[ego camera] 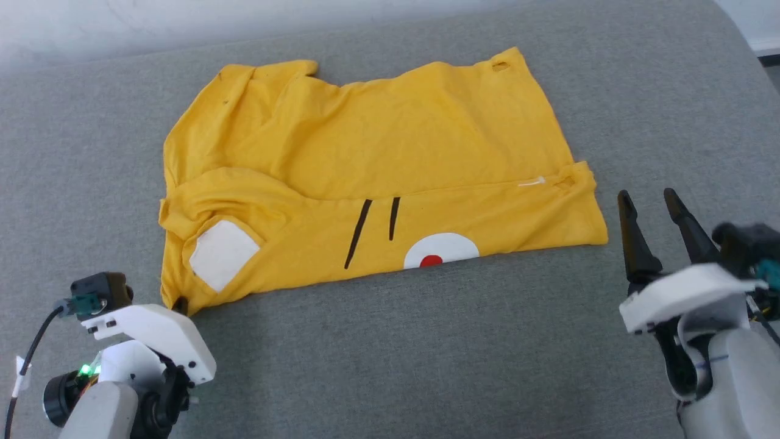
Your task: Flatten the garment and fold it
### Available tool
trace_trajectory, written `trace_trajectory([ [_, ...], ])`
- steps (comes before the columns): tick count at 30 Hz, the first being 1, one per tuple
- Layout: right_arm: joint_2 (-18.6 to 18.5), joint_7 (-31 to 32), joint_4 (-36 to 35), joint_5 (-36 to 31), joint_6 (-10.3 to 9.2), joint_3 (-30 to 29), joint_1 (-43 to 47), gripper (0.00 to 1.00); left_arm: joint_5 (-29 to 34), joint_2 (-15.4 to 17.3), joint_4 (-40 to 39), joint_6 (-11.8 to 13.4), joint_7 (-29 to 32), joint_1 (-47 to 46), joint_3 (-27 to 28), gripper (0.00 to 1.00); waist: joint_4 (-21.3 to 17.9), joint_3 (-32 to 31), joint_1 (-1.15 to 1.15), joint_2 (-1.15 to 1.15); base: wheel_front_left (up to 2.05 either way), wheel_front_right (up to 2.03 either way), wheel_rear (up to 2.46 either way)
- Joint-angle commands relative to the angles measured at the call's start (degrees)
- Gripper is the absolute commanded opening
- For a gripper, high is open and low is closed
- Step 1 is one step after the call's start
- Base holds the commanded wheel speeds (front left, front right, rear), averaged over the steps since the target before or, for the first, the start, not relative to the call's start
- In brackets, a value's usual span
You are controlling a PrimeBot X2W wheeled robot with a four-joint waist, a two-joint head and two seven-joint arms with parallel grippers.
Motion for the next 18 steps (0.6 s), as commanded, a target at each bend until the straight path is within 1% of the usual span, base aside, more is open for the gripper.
trace_trajectory([
  [1, 0.32, 0.72, 0.54, -0.15, -0.06, -0.32, -1.28, 1.0, 0.17, -0.7, 0.97, -0.22, 0.22, 0.04, -0.72, 0.0, 0.57, 0.47, 0.0, -0.01, 0.0, 0.0, 0.0],
  [5, 1.48, 13.03, 7.97, 1.73, -0.06, -3.68, -5.77, 1.0, 0.54, -1.1, 1.07, -0.88, -0.95, -1.32, -1.38, 0.0, 1.84, 1.26, 0.0, -0.01, 0.0, 0.0, 0.0],
  [8, 2.17, 22.84, 11.98, 2.98, -0.06, -5.74, -8.47, 1.0, 0.78, -1.6, 1.0, -1.78, -1.89, -2.07, -2.28, 0.0, 2.9, 1.68, 0.0, -0.01, 0.0, 0.0, 0.0],
  [10, 2.34, 27.67, 13.01, 2.0, -0.06, -6.71, -9.78, 1.0, 0.87, -1.96, 0.91, -2.13, -2.5, -2.27, -2.7, 0.0, 3.49, 2.06, 0.0, -0.01, 0.0, 0.0, 0.0],
  [14, 2.42, 38.34, 14.44, -2.11, -0.06, -7.83, -11.2, 1.0, 0.78, -2.07, 1.56, -3.13, -3.65, -2.65, -3.04, 0.0, 4.2, 2.75, 0.0, -0.01, 0.0, 0.0, 0.0],
  [15, 2.4, 41.14, 14.48, -3.15, -0.06, -8.07, -11.36, 0.76, 0.77, -2.15, 1.71, -3.29, -3.88, -2.76, -3.13, 0.0, 4.34, 2.87, 0.0, -0.01, 0.0, 0.0, 0.0],
  [16, 2.39, 43.62, 14.21, -4.05, -0.06, -8.17, -11.5, 0.49, 0.78, -2.2, 1.84, -3.4, -4.13, -2.9, -3.19, 0.0, 4.47, 2.97, 0.0, -0.01, 0.0, 0.0, 0.0],
  [17, 2.41, 45.71, 13.61, -4.84, -0.06, -8.47, -11.6, 0.29, 0.85, -2.29, 1.92, -3.47, -4.6, -3.06, -3.19, 0.0, 4.58, 3.04, 0.0, -0.01, 0.0, 0.0, 0.0],
  [18, 2.45, 47.48, 12.87, -5.54, -0.06, -8.73, -11.56, 0.01, 0.99, -2.31, 1.93, -3.64, -5.24, -3.19, -3.22, 0.0, 4.73, 3.06, 0.0, -0.01, 0.0, 0.0, 0.0],
])
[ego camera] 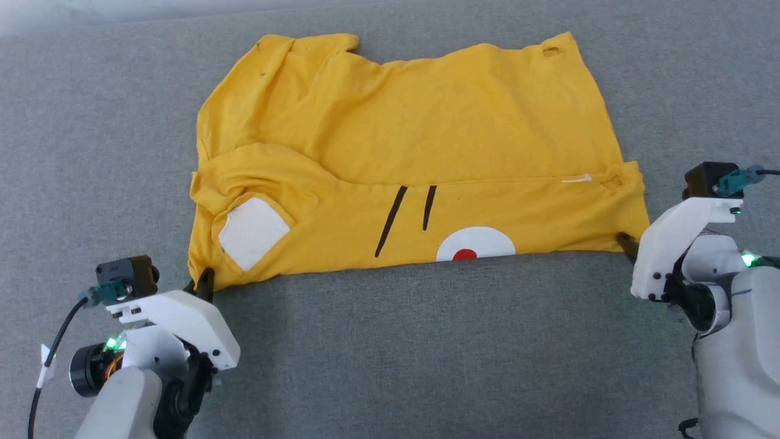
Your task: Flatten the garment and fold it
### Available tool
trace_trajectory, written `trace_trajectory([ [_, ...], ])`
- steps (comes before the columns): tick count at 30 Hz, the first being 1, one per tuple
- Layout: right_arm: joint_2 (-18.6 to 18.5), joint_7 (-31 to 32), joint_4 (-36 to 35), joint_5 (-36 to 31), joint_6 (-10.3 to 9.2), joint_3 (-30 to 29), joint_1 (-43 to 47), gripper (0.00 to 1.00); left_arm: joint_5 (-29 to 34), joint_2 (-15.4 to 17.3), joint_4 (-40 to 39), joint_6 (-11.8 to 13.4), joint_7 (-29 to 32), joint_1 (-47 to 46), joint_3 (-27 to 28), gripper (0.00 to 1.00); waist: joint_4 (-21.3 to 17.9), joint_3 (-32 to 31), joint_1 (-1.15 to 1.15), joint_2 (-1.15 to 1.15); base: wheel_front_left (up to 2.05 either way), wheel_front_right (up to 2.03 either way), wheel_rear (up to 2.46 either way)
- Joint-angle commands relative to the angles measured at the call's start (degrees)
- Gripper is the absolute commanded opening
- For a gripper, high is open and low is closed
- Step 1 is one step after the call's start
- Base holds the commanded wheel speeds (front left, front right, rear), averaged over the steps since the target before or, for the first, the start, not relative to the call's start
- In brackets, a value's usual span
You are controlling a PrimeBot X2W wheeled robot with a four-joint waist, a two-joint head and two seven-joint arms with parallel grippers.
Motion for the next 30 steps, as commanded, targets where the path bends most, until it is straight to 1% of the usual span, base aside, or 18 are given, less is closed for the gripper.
trace_trajectory([
  [1, 0.36, 1.79, 0.94, -0.52, -0.09, -0.17, 1.37, 0.0, 0.67, -0.45, 0.89, -0.52, -0.57, -0.37, -0.46, 0.0, 0.25, 0.09, 0.0, -0.01, 0.0, 0.0, 0.0],
  [3, 0.53, 3.45, -1.44, -0.89, -0.09, -0.62, 1.67, 0.0, 1.46, -0.46, 0.76, -1.22, -4.15, -1.05, -0.12, 0.0, 0.46, -0.17, 0.0, -0.01, 0.0, 0.0, 0.0],
  [4, 0.57, 2.81, -3.15, -1.27, -0.09, -0.65, 1.83, 0.0, 2.15, -0.39, 0.79, -1.47, -6.05, -1.31, -0.08, 0.0, 0.54, -0.37, 0.0, -0.01, 0.0, 0.0, 0.0],
  [9, 0.85, -7.02, -11.0, -0.56, -0.09, -0.55, 3.73, 0.0, 5.6, -0.74, 0.82, -0.94, -15.62, -1.81, 0.4, 0.0, 0.96, -2.66, 0.0, -0.01, 0.0, 0.0, 0.0],
  [11, 0.93, -10.66, -13.81, -0.53, -0.09, -0.6, 5.48, 0.0, 6.49, -0.83, 0.67, -0.55, -18.02, -1.28, 0.47, 0.0, 1.05, -3.95, 0.0, -0.01, 0.0, 0.0, 0.0],
  [14, 1.03, -13.27, -17.36, -0.12, -0.09, -1.26, 8.93, 0.0, 7.44, -0.51, 0.07, 0.36, -19.99, 0.35, 0.73, 0.0, 1.06, -5.92, 0.0, -0.01, 0.0, 0.0, 0.0],
  [17, 1.11, -13.18, -20.64, -0.01, -0.09, -2.71, 13.13, 0.0, 8.05, -0.36, -1.11, 1.97, -19.76, 2.83, 0.76, 0.0, 1.03, -7.7, 0.0, -0.01, 0.0, 0.0, 0.0],
  [23, 1.3, -9.57, -25.46, 0.9, -0.09, -6.03, 21.39, 0.0, 7.97, -0.35, -4.59, 5.83, -15.42, 10.38, 0.46, 0.0, 0.9, -9.44, 0.0, -0.01, 0.0, 0.0, 0.0],
  [26, 1.33, -7.58, -25.4, 2.31, -0.09, -6.76, 24.63, 0.0, 6.7, -0.79, -5.33, 6.42, -13.47, 13.78, 0.29, 0.0, 0.82, -9.54, 0.0, -0.01, 0.0, 0.0, 0.0],
  [30, 1.34, -5.82, -23.4, 3.4, -0.09, -7.24, 28.23, 0.0, 5.28, -1.49, -4.78, 7.19, -9.84, 17.38, -0.78, 0.0, 0.91, -9.42, 0.0, -0.01, 0.0, 0.0, 0.0],
])
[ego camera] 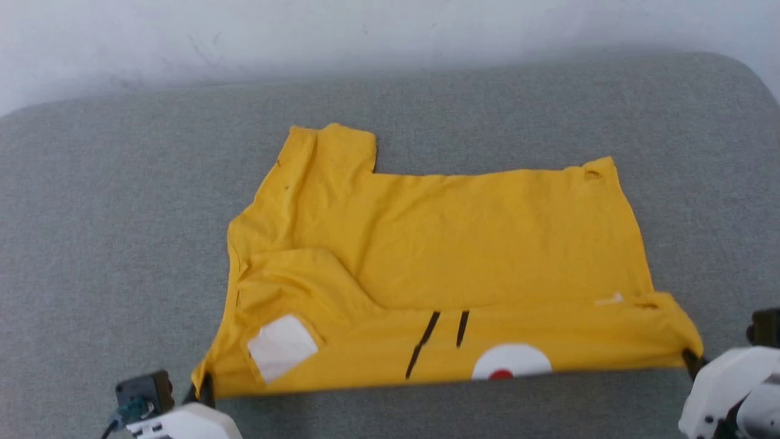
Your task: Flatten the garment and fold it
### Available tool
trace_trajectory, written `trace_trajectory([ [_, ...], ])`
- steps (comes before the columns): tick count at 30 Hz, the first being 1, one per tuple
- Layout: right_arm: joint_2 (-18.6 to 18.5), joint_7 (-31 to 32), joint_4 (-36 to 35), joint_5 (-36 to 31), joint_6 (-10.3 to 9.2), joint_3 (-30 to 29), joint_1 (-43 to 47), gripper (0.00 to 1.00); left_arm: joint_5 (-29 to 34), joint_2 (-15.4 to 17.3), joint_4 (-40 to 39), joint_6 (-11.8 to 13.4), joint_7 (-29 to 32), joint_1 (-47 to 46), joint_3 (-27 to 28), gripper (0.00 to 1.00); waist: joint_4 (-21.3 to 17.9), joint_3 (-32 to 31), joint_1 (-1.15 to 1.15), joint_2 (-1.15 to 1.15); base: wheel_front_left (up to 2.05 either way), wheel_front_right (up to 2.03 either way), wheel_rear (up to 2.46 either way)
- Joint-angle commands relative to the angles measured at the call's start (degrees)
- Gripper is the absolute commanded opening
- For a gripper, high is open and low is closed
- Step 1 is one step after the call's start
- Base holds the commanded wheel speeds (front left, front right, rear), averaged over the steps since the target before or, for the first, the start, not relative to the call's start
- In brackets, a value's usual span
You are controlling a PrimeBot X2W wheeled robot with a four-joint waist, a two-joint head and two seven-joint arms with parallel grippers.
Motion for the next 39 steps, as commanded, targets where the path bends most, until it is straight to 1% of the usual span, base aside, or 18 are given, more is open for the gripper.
trace_trajectory([
  [1, -0.23, 0.21, 0.66, 0.23, -0.14, -0.41, 0.99, 0.0, -0.57, 0.27, 0.62, 0.65, 0.89, 1.06, 0.15, 0.0, 0.05, 0.1, 0.01, -0.01, 0.0, 0.0, 0.0],
  [5, -0.22, -0.39, 4.09, 0.93, -0.14, -0.06, 2.59, 0.0, -2.06, -0.03, 2.41, -0.17, 4.18, 1.99, -1.14, 0.0, 0.31, 0.32, 0.01, -0.01, 0.0, 0.0, 0.0],
  [10, -0.22, -4.45, 9.38, 0.71, -0.14, 0.67, 2.06, 0.0, -2.77, -0.78, 5.04, -2.13, 3.74, 0.81, -2.29, 0.0, 0.29, 0.42, 0.01, -0.01, 0.0, 0.0, 0.0],
  [11, -0.22, -5.27, 10.4, 0.71, -0.14, 0.83, 1.75, 0.0, -3.1, -1.14, 5.57, -2.43, 3.67, 0.58, -2.43, 0.14, 0.27, 0.38, 0.01, -0.01, 0.0, 0.0, 0.0],
  [12, -0.22, -6.13, 11.22, 0.78, -0.14, 1.09, 1.49, 0.02, -3.26, -1.36, 6.01, -2.73, 3.48, 0.35, -2.56, 0.62, 0.21, 0.27, 0.01, -0.01, 0.0, 0.0, 0.0],
  [13, -0.22, -7.1, 11.75, 0.91, -0.14, 1.57, 1.32, 0.37, -3.35, -1.44, 6.38, -3.15, 3.29, 0.12, -2.76, 1.0, 0.14, 0.11, 0.01, -0.01, 0.0, 0.0, 0.0],
  [14, -0.22, -8.07, 12.08, 1.16, -0.14, 1.96, 1.27, 1.0, -3.56, -1.58, 6.68, -3.39, 3.15, 0.01, -2.78, 1.0, 0.07, -0.13, 0.01, -0.01, 0.0, 0.0, 0.0],
  [16, -0.22, -10.14, 12.08, 1.93, -0.14, 2.48, 1.33, 1.0, -3.7, -1.54, 6.79, -3.83, 2.92, -0.1, -2.92, 1.0, -0.02, -0.63, 0.01, -0.01, 0.0, 0.0, 0.0],
  [19, -0.22, -14.5, 10.31, 2.61, -0.14, 3.48, 1.79, 1.0, -3.15, -0.94, 5.55, -4.16, 1.89, -0.4, -2.95, 1.0, -0.15, -1.24, 0.01, -0.01, 0.0, 0.0, 0.0],
  [24, -0.22, -23.6, 5.97, 2.4, -0.14, 6.42, 2.07, 1.0, -0.64, 1.13, 1.71, -4.96, -1.85, -2.43, -2.73, 1.0, -0.89, -1.22, 0.01, -0.01, 0.0, 0.0, 0.0],
  [27, -0.64, -29.61, 3.73, 2.42, -0.14, 8.88, 1.61, 1.0, 1.43, 2.34, -0.64, -6.03, -4.46, -5.51, -3.07, 1.0, -1.7, -0.42, 0.01, -0.01, 0.0, 0.0, 0.0],
  [31, -2.31, -36.35, 1.89, 2.51, -0.14, 11.79, 0.3, 1.0, 4.99, 4.49, -2.3, -8.61, -6.72, -12.65, -4.53, 1.0, -2.84, 1.89, 0.01, -0.01, 0.0, 0.0, 0.0],
  [32, -2.31, -36.35, 1.89, 2.51, -0.14, 11.79, 0.3, 1.0, 4.99, 4.49, -2.3, -8.61, -6.72, -12.65, -4.53, 1.0, -2.84, 1.89, 0.01, -0.01, 0.0, 0.0, 0.0],
  [35, -3.3, -40.26, 0.94, 2.64, -0.14, 13.67, -1.23, 1.0, 7.03, 5.72, -1.55, -11.12, -7.7, -20.21, -5.45, 1.0, -3.87, 4.38, 0.01, -0.01, 0.0, 0.0, 0.0],
  [39, -4.52, -43.86, 0.46, 2.84, -0.14, 16.2, -4.35, 1.0, 7.99, 6.87, 2.93, -15.33, -5.73, -31.58, -6.75, 1.0, -5.67, 8.21, 0.01, -0.01, 0.0, 0.0, 0.0],
])
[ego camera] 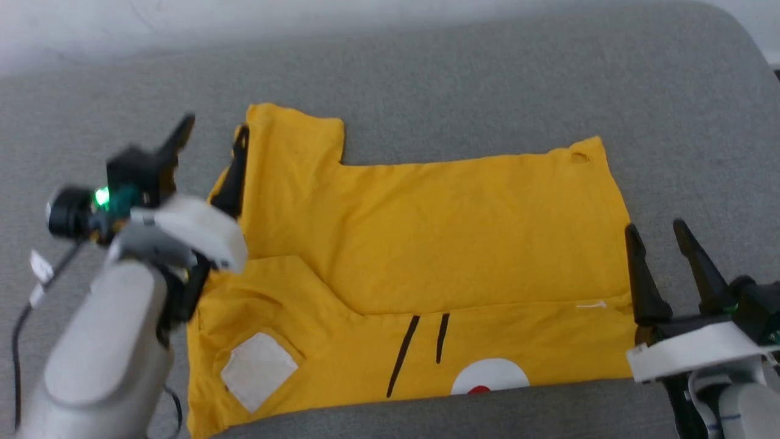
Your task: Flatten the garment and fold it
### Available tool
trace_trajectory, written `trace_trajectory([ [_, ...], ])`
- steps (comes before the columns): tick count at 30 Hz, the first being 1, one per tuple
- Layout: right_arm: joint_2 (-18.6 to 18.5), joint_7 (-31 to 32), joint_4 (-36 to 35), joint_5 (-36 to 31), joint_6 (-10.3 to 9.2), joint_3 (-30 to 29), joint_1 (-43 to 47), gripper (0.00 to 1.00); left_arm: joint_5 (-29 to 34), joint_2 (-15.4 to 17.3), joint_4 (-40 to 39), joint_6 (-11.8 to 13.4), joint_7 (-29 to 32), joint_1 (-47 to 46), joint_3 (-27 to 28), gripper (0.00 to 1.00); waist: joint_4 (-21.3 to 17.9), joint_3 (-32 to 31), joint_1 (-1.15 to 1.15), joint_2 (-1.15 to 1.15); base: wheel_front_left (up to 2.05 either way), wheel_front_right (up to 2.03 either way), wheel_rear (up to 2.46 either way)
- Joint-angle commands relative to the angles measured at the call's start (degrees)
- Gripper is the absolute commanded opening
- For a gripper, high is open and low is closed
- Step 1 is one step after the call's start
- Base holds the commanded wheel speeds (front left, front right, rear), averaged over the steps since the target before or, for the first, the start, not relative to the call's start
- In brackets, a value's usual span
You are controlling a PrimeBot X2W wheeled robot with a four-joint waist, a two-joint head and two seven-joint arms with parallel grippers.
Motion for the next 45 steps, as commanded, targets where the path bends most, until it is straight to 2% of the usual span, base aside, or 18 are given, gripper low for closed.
trace_trajectory([
  [1, -0.19, -0.46, -0.19, 0.3, -0.06, 0.31, -1.11, 1.0, 0.21, 0.35, 0.62, -0.57, 0.35, -1.68, -0.17, 1.0, -2.53, 3.86, -0.01, 0.0, 0.0, 0.0, 0.0],
  [6, -1.11, -2.22, -0.38, 0.87, -0.06, 3.64, -5.21, 1.0, -0.58, 0.66, 9.35, -4.08, 5.7, -14.79, -0.45, 1.0, -5.28, 8.4, -0.01, 0.0, 0.0, 0.0, 0.0],
  [11, -1.41, -2.95, -0.61, 1.72, -0.06, 6.62, -8.61, 1.0, -1.31, 1.13, 16.81, -5.6, 13.38, -23.99, -0.83, 1.0, -8.05, 12.25, -0.01, 0.0, 0.0, 0.0, 0.0],
  [14, -1.33, -3.35, -0.56, 2.31, -0.06, 7.65, -10.18, 1.0, -1.16, 1.77, 20.48, -5.42, 19.24, -27.9, -1.38, 1.0, -9.37, 13.93, -0.01, 0.0, 0.0, 0.0, 0.0],
  [18, -1.21, -3.72, 0.03, 2.87, -0.06, 8.43, -11.52, 1.0, -1.6, 2.12, 24.27, -3.35, 27.06, -31.57, -1.15, 1.0, -10.67, 15.36, -0.01, 0.0, 0.0, 0.0, 0.0],
  [21, -1.02, -3.92, 0.67, 3.43, -0.06, 9.08, -12.1, 1.0, -1.35, 2.76, 26.03, -0.81, 32.47, -33.06, -0.99, 1.0, -11.49, 15.82, -0.01, 0.0, 0.0, 0.0, 0.0],
  [25, -0.82, -4.15, 1.24, 4.05, -0.06, 9.72, -12.41, 1.0, -1.24, 3.94, 27.31, 1.73, 39.52, -32.87, -1.19, 1.0, -12.18, 15.96, -0.01, 0.0, 0.0, 0.0, 0.0],
  [28, -0.86, -4.26, 1.49, 4.4, -0.06, 9.9, -12.47, 1.0, -1.47, 5.1, 27.04, 2.72, 44.58, -31.9, -1.46, 1.0, -12.42, 15.92, -0.01, 0.0, 0.0, 0.0, 0.0],
  [29, -0.91, -4.27, 1.5, 4.45, -0.06, 9.87, -12.46, 1.0, -1.72, 5.36, 26.61, 3.04, 45.89, -31.51, -1.39, 0.75, -12.44, 15.92, -0.01, 0.0, 0.0, 0.0, 0.0],
  [30, -0.95, -4.29, 1.49, 4.49, -0.06, 9.84, -12.46, 1.0, -1.9, 5.69, 26.12, 3.24, 46.99, -31.13, -1.37, 0.35, -12.43, 15.95, -0.01, 0.0, 0.0, 0.0, 0.0],
  [31, -1.0, -4.29, 1.55, 4.48, -0.06, 9.87, -12.5, 1.0, -2.04, 5.96, 25.44, 3.31, 47.76, -30.75, -1.41, 0.0, -12.39, 15.97, -0.01, 0.0, 0.0, 0.0, 0.0],
  [36, -2.41, -2.36, 2.21, 3.81, -0.06, 10.77, -15.45, 1.0, -2.81, 6.55, 21.48, 3.86, 49.3, -28.9, -1.29, 0.0, -12.05, 16.03, -0.01, 0.0, 0.0, 0.0, 0.0],
  [40, -3.91, 1.52, 3.36, 2.38, -0.06, 9.97, -22.42, 1.0, -3.06, 6.85, 18.97, 3.87, 49.0, -28.3, -1.31, 0.0, -11.57, 16.16, -0.01, 0.0, 0.0, 0.0, 0.0],
  [43, -4.0, 6.77, 7.12, 2.57, -0.06, 8.85, -28.8, 1.0, -3.26, 6.16, 17.25, 3.99, 48.91, -28.26, -1.68, 0.0, -10.65, 16.53, -0.01, 0.0, 0.0, 0.0, 0.0],
  [45, -4.05, 12.44, 11.25, 2.88, -0.06, 8.46, -32.89, 1.0, -3.43, 5.69, 16.45, 4.14, 48.93, -28.2, -1.88, 0.0, -10.0, 16.85, -0.01, 0.0, 0.0, 0.0, 0.0],
])
